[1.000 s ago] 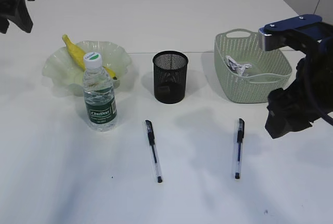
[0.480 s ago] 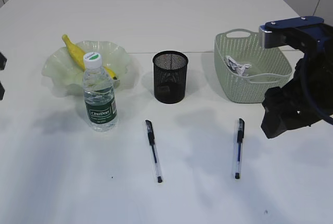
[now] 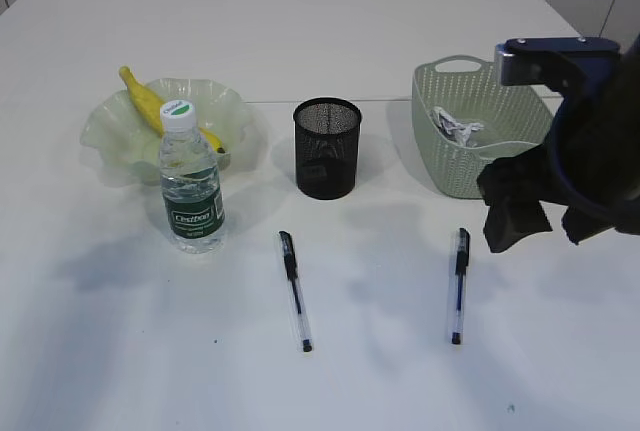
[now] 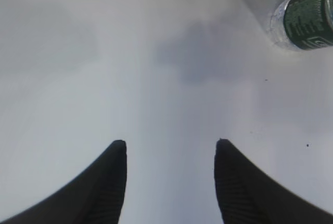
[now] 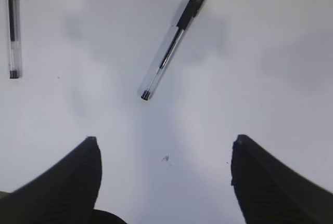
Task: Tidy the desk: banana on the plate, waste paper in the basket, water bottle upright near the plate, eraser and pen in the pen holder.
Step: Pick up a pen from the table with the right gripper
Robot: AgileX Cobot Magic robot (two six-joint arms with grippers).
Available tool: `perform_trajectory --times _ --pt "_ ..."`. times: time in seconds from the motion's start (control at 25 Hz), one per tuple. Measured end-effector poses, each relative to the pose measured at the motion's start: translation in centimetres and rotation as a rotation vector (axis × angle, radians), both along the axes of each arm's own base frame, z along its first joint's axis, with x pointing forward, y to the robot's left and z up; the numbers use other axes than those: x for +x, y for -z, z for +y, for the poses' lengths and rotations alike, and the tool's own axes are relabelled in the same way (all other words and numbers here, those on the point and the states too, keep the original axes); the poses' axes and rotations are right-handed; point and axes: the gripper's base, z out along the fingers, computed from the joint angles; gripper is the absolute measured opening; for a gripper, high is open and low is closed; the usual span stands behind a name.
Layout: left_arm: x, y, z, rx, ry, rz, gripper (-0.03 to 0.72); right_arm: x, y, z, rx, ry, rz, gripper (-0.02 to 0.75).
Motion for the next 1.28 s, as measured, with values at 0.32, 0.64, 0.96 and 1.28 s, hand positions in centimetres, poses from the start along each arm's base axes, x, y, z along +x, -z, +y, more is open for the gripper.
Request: perform_trajectory --times 0.32,0.64,0.96,1.28 --pt "-1.7 -1.6 -0.4 -0.022 0.056 -0.011 0.381 4.8 3.0 1.6 -0.026 0.101 0.09 0.581" --pt "-2.6 -2.3 -0.4 -0.02 0.069 -0.018 0.381 9.0 7.4 3.0 -0.093 0.158 0.222 0.579" --pt "-2.8 -2.2 -0.4 -0.012 0.078 0.003 0.381 10.3 9.9 1.3 -0.07 0.253 0.299 0.576" --pt "-2.7 -2.3 -0.3 -0.01 0.077 -0.005 0.379 11.2 10.5 0.2 -0.012 0.332 0.283 0.571"
